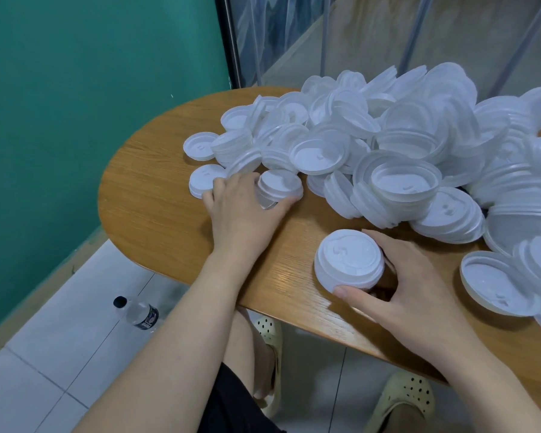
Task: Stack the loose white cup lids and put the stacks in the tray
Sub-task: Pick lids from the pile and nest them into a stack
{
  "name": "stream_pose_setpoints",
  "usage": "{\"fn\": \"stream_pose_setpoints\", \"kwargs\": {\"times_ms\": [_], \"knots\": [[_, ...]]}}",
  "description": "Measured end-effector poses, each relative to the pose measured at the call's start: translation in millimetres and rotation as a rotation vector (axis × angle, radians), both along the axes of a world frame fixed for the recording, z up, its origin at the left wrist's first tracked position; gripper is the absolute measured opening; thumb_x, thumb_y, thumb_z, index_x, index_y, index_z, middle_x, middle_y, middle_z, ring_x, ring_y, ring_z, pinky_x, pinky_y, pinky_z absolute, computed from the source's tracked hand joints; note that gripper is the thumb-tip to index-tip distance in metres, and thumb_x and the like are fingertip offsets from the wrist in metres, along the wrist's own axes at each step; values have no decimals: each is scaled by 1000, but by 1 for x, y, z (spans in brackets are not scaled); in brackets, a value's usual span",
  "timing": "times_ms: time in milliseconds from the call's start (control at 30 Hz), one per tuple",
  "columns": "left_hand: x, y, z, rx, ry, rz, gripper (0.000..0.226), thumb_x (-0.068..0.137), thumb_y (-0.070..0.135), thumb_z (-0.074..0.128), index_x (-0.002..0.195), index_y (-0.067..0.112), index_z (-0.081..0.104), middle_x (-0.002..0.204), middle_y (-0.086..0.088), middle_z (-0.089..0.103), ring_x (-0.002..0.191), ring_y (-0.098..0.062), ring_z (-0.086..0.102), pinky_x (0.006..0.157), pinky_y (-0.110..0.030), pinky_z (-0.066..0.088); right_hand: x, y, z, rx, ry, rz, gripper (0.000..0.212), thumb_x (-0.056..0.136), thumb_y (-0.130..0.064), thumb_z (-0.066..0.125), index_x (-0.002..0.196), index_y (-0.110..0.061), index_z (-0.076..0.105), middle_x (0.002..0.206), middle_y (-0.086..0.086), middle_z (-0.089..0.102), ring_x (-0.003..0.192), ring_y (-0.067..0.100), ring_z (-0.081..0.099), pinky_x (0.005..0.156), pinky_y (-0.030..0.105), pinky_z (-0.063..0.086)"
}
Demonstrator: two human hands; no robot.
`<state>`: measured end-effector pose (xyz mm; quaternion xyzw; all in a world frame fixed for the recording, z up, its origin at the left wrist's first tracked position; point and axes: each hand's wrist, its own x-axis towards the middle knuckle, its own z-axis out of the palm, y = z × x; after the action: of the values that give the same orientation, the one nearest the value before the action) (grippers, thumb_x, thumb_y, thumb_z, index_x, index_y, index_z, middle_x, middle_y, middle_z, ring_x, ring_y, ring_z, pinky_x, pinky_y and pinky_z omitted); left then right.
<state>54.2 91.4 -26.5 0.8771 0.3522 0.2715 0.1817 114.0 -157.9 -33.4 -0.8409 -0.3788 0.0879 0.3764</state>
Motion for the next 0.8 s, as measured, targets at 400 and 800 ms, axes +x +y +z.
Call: {"fn": "stream_pose_setpoints", "kwargs": {"times_ms": [400, 800], "knots": [[28, 6, -3, 84, 109, -4, 80, 66, 89, 58, 120, 30, 63, 120, 11, 62, 119, -21, 44, 94, -37, 25, -1, -1, 1, 10, 16, -7, 76, 67, -62, 83, 133, -51, 48, 127, -29, 53, 123, -12, 41, 94, 7, 33], [-32, -6, 13, -12, -160, -132, 69, 69, 71, 75, 127, 35, 62, 121, 18, 55, 120, -1, 43, 104, -26, 20, 1, -2, 0, -5, 11, 2, 79, 67, -62, 84, 136, -50, 46, 127, -31, 51, 122, -16, 40, 95, 1, 28]]}}
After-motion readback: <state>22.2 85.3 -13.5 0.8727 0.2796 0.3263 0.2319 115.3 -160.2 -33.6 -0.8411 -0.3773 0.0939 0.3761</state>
